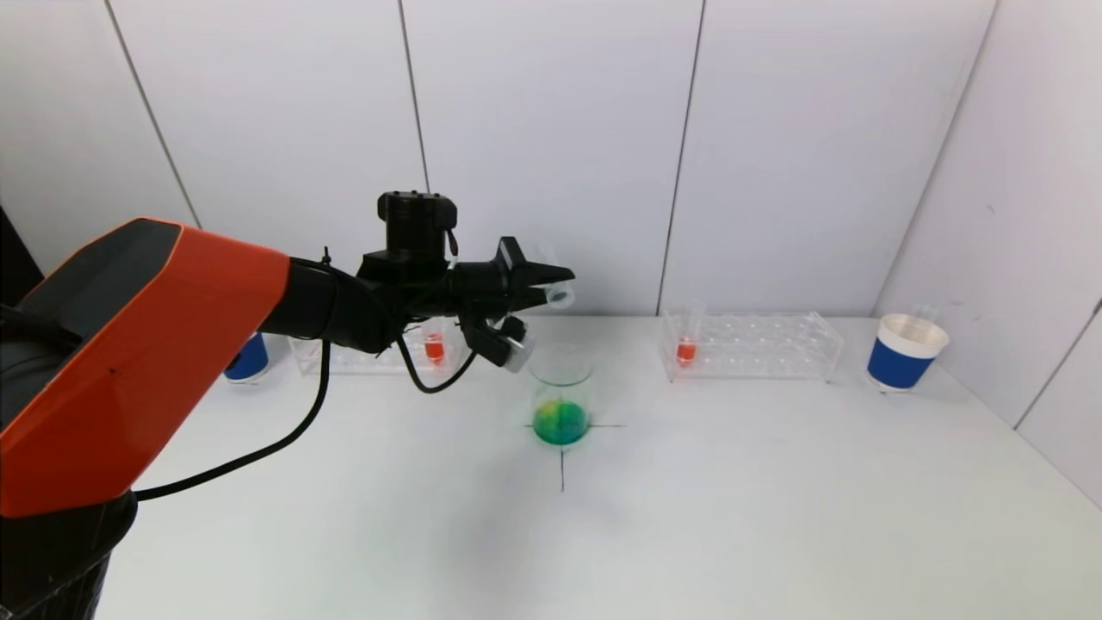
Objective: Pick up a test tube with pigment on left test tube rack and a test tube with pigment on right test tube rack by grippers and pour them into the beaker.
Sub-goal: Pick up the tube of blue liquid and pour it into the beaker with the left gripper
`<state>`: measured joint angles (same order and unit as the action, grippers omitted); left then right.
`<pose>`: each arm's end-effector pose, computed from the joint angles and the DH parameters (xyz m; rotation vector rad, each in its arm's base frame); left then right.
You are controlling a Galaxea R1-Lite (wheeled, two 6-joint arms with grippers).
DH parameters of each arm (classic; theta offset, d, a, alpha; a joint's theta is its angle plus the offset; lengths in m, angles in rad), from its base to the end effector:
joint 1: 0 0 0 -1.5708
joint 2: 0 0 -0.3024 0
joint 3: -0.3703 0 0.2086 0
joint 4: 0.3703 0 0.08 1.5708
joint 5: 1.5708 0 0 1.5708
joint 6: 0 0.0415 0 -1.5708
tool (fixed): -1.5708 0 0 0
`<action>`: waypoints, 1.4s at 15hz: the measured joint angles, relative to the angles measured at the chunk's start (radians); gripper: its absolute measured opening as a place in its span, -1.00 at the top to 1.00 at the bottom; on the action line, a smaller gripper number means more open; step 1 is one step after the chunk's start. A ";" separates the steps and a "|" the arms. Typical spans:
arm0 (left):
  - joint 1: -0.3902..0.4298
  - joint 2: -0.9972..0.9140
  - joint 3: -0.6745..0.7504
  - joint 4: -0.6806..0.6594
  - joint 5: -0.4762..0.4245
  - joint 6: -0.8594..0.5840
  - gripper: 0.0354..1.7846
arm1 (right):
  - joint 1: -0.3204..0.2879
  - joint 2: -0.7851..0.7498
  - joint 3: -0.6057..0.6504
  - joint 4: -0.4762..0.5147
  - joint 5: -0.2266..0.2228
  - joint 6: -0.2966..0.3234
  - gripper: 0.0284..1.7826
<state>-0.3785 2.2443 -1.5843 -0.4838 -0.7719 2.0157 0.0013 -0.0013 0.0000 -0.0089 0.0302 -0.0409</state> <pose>0.4507 -0.2104 0.1575 1.7169 -1.0144 -0.8912 0.0134 0.0013 0.0766 -0.0410 -0.0108 0.0313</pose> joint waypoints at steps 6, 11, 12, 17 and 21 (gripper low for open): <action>0.000 -0.004 0.001 0.004 -0.001 0.004 0.54 | 0.000 0.000 0.000 0.000 0.000 0.000 -0.99; 0.001 -0.013 0.013 0.058 0.001 -0.005 0.54 | 0.000 0.000 0.000 0.000 0.000 0.000 -0.99; 0.001 -0.015 0.013 0.060 0.000 -0.006 0.54 | 0.000 0.000 0.000 0.000 0.000 0.000 -0.99; 0.004 -0.022 0.005 0.036 -0.002 0.003 0.54 | 0.000 0.000 0.000 0.000 0.000 0.000 -0.99; 0.006 -0.023 0.001 0.030 -0.001 0.030 0.54 | 0.000 0.000 0.000 0.000 0.000 0.000 -0.99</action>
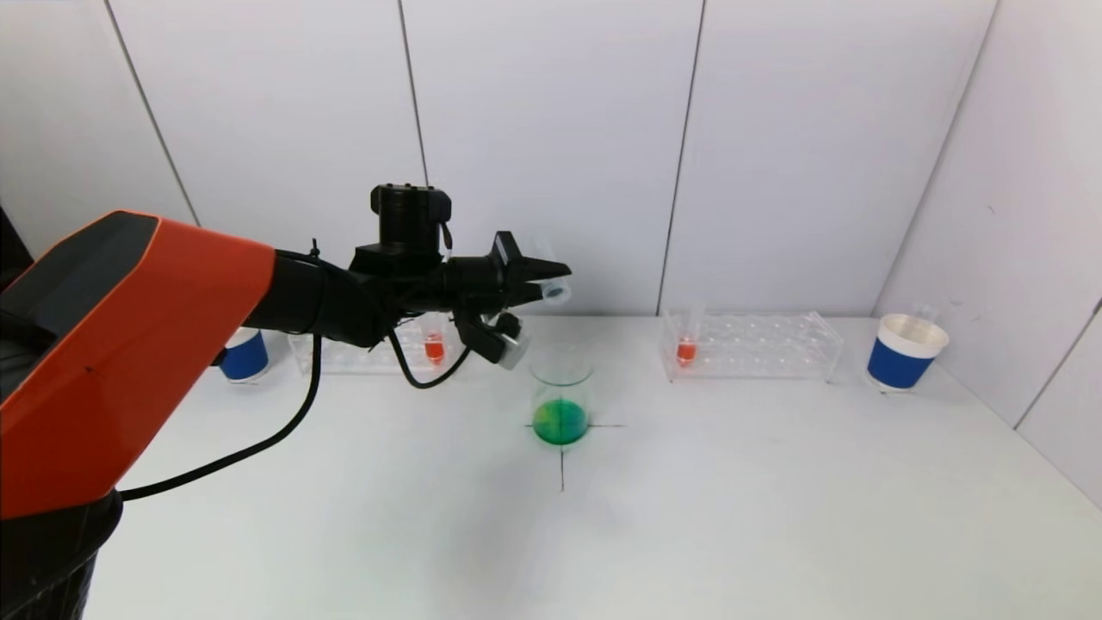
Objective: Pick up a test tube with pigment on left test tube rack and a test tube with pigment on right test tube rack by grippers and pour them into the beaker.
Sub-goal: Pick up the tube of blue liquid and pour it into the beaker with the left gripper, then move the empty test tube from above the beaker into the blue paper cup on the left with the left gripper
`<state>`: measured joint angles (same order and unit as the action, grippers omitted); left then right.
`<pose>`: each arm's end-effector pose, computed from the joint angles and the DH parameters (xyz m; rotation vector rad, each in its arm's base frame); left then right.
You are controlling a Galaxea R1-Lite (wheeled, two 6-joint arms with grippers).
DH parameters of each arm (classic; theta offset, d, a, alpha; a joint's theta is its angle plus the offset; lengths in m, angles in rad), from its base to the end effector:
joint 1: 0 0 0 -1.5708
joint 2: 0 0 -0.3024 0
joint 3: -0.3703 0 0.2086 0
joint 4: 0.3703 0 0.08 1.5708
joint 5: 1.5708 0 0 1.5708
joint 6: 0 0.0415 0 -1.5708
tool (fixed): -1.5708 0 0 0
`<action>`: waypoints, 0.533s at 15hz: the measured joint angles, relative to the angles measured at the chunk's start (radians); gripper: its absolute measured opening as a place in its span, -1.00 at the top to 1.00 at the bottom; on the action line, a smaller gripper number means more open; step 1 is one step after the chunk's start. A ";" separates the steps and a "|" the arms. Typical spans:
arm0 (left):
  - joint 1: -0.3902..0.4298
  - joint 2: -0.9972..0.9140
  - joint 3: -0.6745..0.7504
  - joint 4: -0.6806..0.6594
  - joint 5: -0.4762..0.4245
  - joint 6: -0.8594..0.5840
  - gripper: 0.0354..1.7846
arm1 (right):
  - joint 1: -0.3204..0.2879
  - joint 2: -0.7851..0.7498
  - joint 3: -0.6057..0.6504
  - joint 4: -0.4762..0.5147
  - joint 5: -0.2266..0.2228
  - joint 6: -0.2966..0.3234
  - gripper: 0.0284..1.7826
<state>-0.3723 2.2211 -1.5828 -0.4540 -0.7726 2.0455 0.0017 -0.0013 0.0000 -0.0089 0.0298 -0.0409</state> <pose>0.4478 -0.2060 0.1653 1.7415 -1.0214 -0.8845 0.0134 0.0013 0.0766 -0.0410 -0.0108 0.0313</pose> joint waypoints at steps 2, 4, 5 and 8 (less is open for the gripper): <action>0.003 -0.001 0.000 -0.001 0.001 0.021 0.54 | 0.000 0.000 0.000 0.000 0.000 0.000 -0.99; 0.013 -0.002 0.000 0.000 0.002 0.048 0.54 | 0.000 0.000 0.000 0.000 0.000 0.000 -0.99; 0.015 -0.002 0.000 0.000 0.002 0.054 0.54 | 0.000 0.000 0.000 0.000 0.000 0.000 -0.99; 0.016 -0.003 0.003 0.000 0.002 0.070 0.54 | 0.000 0.000 0.000 0.000 0.000 0.000 -0.99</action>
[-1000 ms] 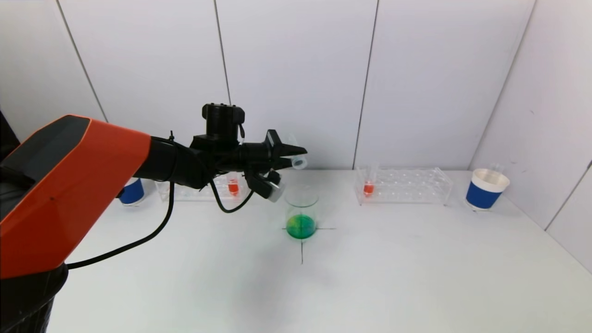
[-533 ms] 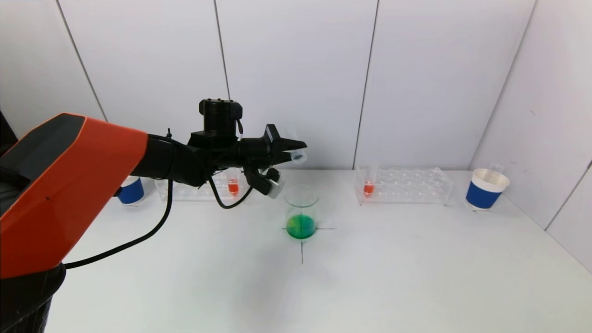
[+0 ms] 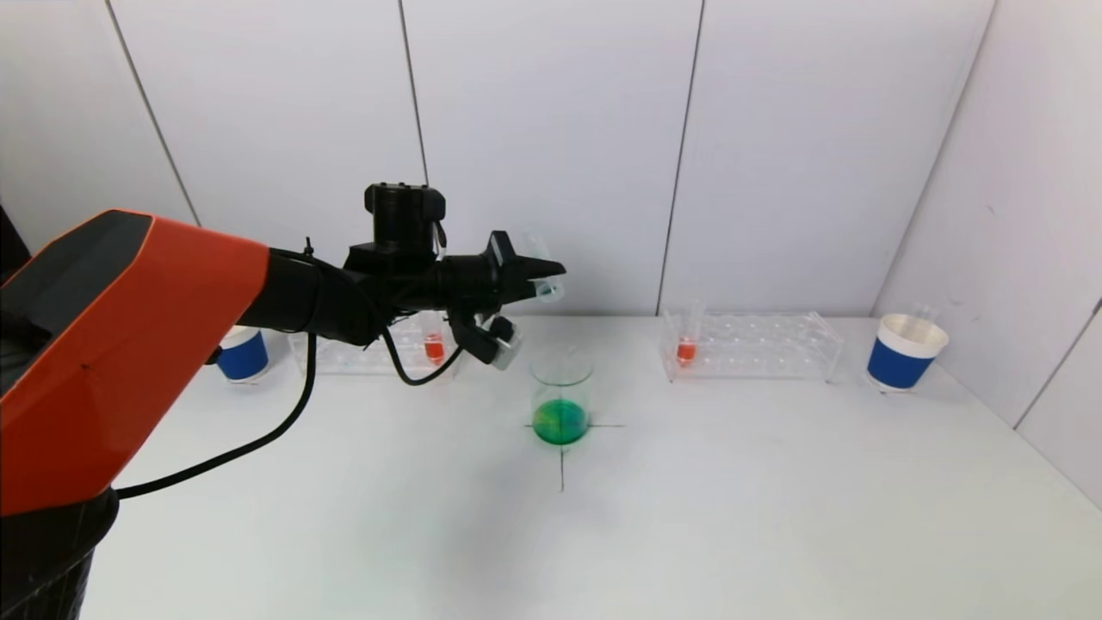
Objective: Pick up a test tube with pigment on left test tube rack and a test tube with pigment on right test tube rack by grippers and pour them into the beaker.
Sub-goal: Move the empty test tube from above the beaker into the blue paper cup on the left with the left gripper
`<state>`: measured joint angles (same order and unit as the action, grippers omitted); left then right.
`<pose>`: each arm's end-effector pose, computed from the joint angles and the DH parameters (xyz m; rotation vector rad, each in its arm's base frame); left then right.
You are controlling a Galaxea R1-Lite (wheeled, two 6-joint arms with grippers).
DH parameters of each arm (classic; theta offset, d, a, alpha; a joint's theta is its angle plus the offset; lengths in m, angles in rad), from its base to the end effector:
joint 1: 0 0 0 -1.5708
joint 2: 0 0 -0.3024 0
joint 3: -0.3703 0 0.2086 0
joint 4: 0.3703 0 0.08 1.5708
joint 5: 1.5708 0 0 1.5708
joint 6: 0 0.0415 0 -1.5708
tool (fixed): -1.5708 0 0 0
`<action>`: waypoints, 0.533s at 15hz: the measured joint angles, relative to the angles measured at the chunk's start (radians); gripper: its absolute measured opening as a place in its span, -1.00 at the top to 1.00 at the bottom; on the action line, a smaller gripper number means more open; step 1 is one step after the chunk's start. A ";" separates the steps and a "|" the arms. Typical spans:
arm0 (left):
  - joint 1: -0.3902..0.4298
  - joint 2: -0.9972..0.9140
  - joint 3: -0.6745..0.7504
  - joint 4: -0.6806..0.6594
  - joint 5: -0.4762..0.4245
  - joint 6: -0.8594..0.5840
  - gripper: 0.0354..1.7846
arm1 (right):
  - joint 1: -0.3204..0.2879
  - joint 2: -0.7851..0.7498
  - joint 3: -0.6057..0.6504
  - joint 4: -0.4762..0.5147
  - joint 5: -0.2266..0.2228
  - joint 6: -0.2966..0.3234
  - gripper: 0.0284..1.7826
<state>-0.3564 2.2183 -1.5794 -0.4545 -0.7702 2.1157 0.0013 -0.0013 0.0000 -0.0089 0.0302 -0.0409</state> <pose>0.4505 -0.1985 0.1657 1.8074 -1.0457 -0.8471 0.0134 0.0013 0.0766 -0.0410 -0.0108 0.0313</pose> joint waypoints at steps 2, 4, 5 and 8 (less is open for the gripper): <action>0.001 0.000 0.002 0.000 0.002 0.004 0.54 | 0.000 0.000 0.000 0.000 0.000 0.000 -0.99; 0.000 0.000 0.003 0.000 0.002 0.013 0.54 | 0.000 0.000 0.000 0.000 0.000 0.000 -0.99; 0.000 0.000 0.003 0.000 0.001 0.019 0.54 | 0.000 0.000 0.000 0.000 0.000 0.000 -0.99; -0.001 0.000 0.008 0.000 0.002 0.024 0.54 | 0.000 0.000 0.000 0.000 0.000 0.000 -0.99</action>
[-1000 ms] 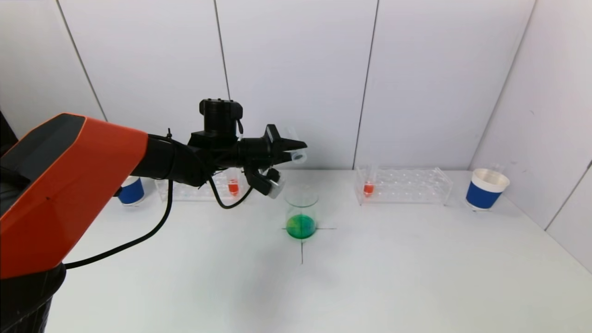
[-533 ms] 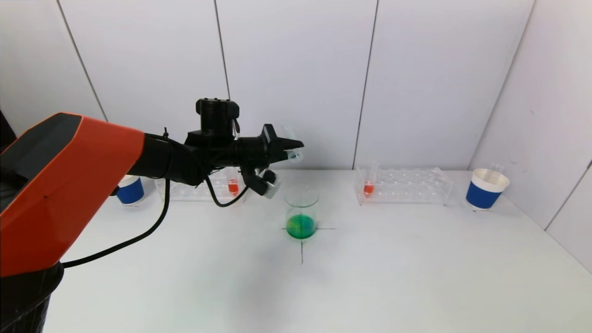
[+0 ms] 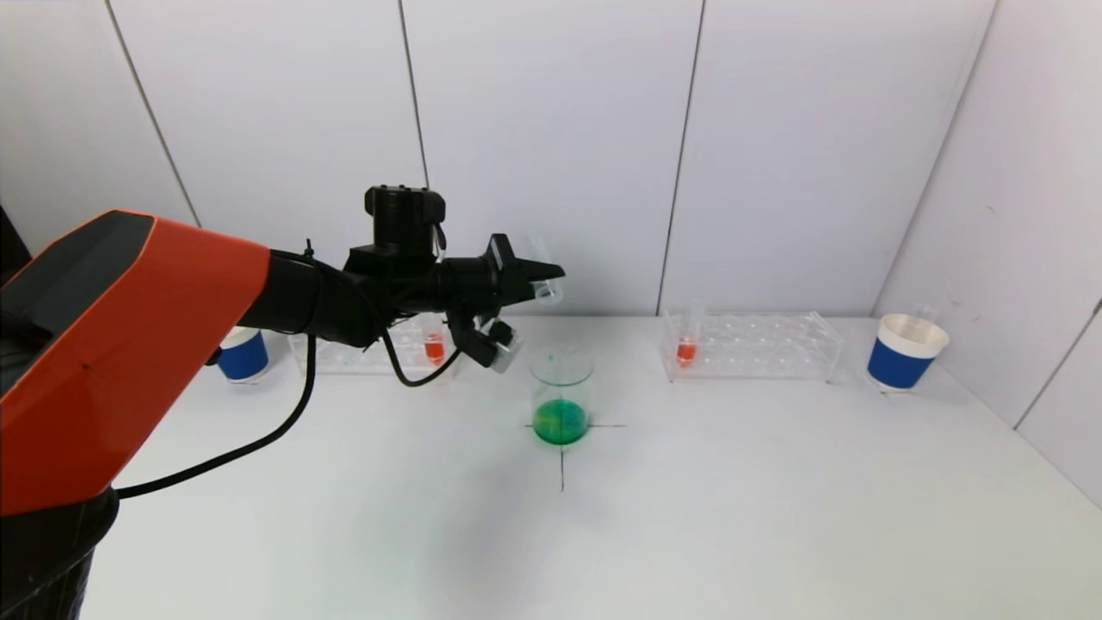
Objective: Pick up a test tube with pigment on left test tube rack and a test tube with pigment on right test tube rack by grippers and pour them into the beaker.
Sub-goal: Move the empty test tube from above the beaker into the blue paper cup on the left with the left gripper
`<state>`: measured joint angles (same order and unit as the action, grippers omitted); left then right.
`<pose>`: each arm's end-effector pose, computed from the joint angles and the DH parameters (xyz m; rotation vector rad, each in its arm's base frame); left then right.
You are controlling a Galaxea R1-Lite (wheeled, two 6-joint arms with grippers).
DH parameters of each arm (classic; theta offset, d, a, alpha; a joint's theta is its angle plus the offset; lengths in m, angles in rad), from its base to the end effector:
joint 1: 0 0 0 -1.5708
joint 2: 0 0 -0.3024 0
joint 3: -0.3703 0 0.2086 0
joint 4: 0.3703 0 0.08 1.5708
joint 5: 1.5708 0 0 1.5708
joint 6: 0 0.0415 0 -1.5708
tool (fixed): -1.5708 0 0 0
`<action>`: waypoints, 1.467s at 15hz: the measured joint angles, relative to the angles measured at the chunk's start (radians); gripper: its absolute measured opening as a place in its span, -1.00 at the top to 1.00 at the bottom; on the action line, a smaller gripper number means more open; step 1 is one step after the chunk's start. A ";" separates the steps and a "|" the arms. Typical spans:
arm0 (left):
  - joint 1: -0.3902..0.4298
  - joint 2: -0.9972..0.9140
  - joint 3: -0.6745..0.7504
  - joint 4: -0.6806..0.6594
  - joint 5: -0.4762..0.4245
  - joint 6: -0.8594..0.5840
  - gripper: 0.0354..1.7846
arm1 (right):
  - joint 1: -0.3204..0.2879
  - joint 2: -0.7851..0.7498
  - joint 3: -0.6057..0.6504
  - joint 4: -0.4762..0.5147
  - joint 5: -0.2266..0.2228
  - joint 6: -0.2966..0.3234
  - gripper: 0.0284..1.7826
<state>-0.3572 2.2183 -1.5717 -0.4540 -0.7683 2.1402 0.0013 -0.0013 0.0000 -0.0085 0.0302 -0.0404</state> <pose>0.4498 -0.1987 0.1633 1.8264 -1.0538 -0.8454 0.0134 0.0013 0.0765 -0.0405 -0.0104 0.0313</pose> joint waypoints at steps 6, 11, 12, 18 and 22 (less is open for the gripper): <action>-0.002 0.000 0.001 0.000 0.003 -0.003 0.54 | 0.000 0.000 0.000 0.000 0.000 0.000 -0.99; -0.005 -0.005 0.021 0.028 0.001 -0.077 0.54 | 0.000 0.000 0.000 0.000 0.000 0.000 -0.99; -0.006 -0.009 0.032 0.019 0.001 -0.132 0.54 | 0.000 0.000 0.000 0.000 0.000 0.000 -0.99; -0.012 -0.035 0.056 -0.152 0.019 -0.523 0.54 | 0.000 0.000 0.000 0.000 0.000 0.000 -0.99; -0.018 -0.064 0.048 -0.179 0.091 -0.724 0.54 | 0.000 0.000 0.000 0.000 0.000 0.000 -0.99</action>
<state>-0.3755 2.1543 -1.5240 -0.6326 -0.6772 1.4157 0.0013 -0.0013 0.0000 -0.0089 0.0302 -0.0404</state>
